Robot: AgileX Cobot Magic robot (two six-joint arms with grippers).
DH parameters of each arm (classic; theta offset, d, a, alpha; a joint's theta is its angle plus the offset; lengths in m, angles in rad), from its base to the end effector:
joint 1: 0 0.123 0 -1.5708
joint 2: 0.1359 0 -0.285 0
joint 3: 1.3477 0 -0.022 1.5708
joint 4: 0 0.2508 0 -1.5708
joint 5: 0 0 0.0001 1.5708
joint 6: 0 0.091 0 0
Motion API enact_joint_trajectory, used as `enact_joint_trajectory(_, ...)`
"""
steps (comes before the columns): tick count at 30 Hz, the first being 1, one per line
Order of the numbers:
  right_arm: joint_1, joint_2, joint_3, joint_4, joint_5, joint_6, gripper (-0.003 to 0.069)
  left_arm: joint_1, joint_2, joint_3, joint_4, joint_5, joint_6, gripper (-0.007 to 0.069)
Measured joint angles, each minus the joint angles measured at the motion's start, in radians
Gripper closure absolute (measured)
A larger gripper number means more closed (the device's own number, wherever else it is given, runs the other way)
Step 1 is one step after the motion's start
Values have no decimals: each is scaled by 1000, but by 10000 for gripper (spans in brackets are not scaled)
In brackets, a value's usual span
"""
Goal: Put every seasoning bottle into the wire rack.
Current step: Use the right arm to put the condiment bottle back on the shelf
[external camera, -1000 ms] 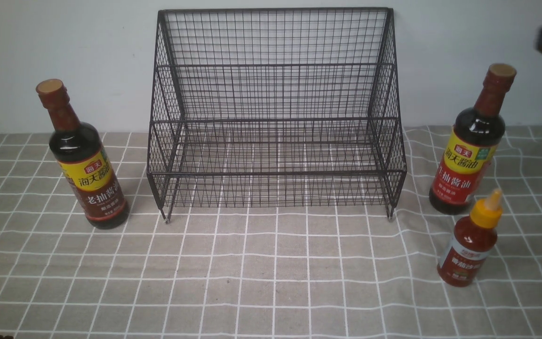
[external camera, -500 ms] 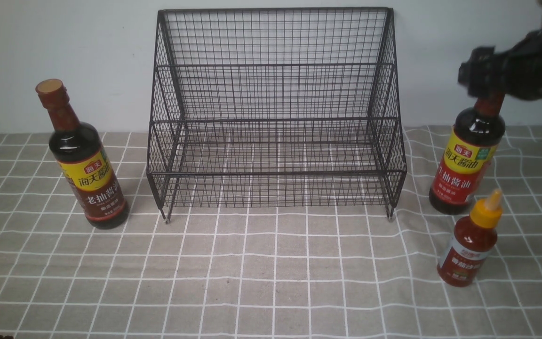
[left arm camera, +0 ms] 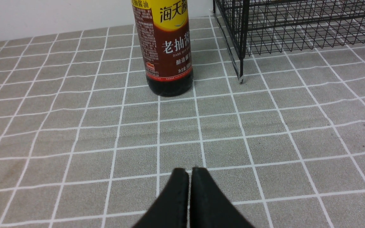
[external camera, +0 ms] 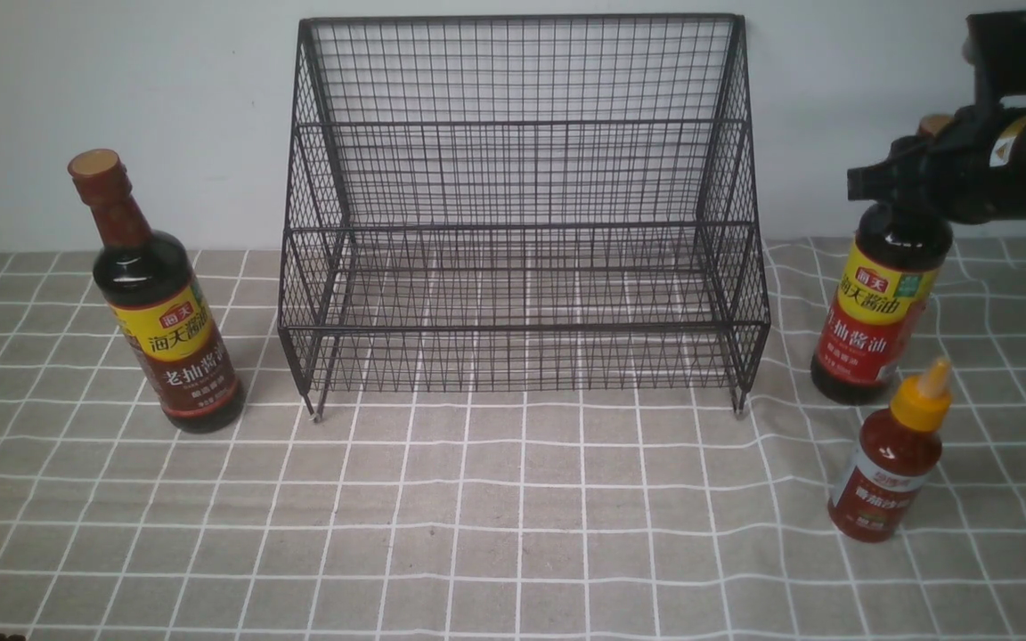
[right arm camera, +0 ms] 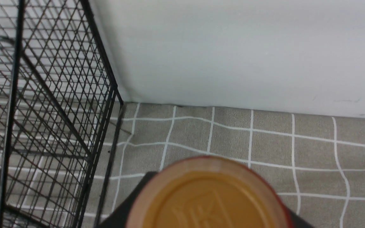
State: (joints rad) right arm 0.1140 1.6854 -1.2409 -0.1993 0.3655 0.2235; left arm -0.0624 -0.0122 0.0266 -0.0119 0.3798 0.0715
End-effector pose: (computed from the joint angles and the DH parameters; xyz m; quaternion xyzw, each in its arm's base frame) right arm 0.3800 0.0370 0.2723 -0.0203 0.9094 -0.0009 0.4154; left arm 0.0523 -0.0037 0.1708 0.0508 0.8053 -0.0024 0.5907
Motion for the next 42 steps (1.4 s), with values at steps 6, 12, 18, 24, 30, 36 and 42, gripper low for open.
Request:
enact_joint_trajectory(6, 0, -90, -24, -27, 108, -19, 384, 0, 0, 0, 0, 0, 0, 631)
enact_joint_trajectory(12, 12, -195, -180, -25, 190, -56, 384, 0, 0, 0, 0, 0, 0, 631)
enact_joint_trajectory(18, 89, -220, -344, 13, 228, -83, 384, 0, 0, 0, 0, 0, 0, 631)
enact_joint_trajectory(24, 205, -155, -452, 83, 224, -86, 385, 0, 0, 0, 0, 0, 0, 631)
enact_joint_trajectory(30, 285, -32, -520, 99, 190, -101, 385, 0, 0, 0, 0, 0, 0, 631)
enact_joint_trajectory(36, 288, 73, -585, 98, 173, -101, 386, 0, 0, 0, 0, 0, 0, 631)
enact_joint_trajectory(42, 288, 136, -607, 92, 149, -102, 386, 0, 0, 0, 0, 0, 0, 631)
